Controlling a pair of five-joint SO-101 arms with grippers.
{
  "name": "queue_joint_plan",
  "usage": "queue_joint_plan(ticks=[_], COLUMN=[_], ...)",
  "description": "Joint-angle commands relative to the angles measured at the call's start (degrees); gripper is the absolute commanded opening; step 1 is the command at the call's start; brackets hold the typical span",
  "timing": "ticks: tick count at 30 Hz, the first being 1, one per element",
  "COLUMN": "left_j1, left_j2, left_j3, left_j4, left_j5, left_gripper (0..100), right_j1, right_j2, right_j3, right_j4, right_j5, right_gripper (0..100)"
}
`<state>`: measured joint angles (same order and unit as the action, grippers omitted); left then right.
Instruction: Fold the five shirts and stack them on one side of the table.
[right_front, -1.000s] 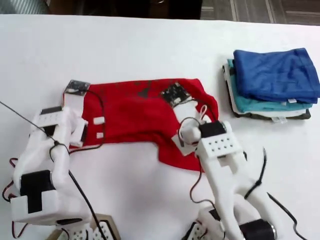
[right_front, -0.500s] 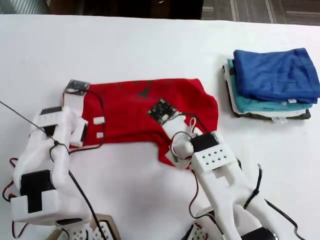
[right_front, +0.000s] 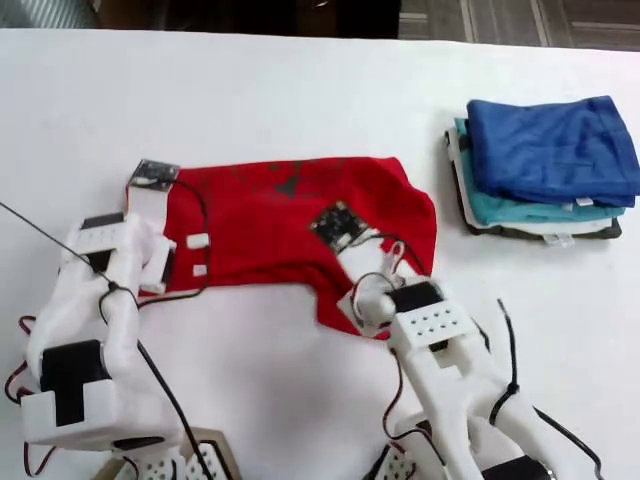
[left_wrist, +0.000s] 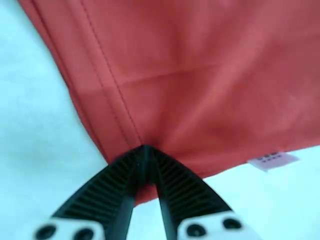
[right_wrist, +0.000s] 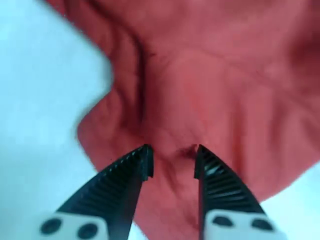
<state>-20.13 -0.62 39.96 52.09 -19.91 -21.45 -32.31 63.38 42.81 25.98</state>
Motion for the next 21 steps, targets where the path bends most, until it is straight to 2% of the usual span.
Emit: queue_joint_plan(ticks=[1, 10, 15, 21], left_j1=[-1.1, -1.1, -1.1, -1.1], left_j2=[-1.2, -1.2, -1.2, -1.2], left_j3=[0.1, 0.2, 0.2, 0.2], left_j4=[-1.5, -1.5, -1.5, -1.5], left_j5=[-0.4, -0.4, -0.4, -0.4], left_gripper=[3, 3, 3, 3], right_j1=[2.0, 1.8, 1.8, 2.2], right_j2=[-2.0, -1.9, -1.9, -2.6], right_j3=[-0.2, 0.2, 0.3, -0.4], right_j4=[-2.2, -1.9, -2.2, -2.2], right_j5=[0.4, 0.4, 0.2, 0.3], right_gripper=[13.8, 13.3, 1.3, 2.0])
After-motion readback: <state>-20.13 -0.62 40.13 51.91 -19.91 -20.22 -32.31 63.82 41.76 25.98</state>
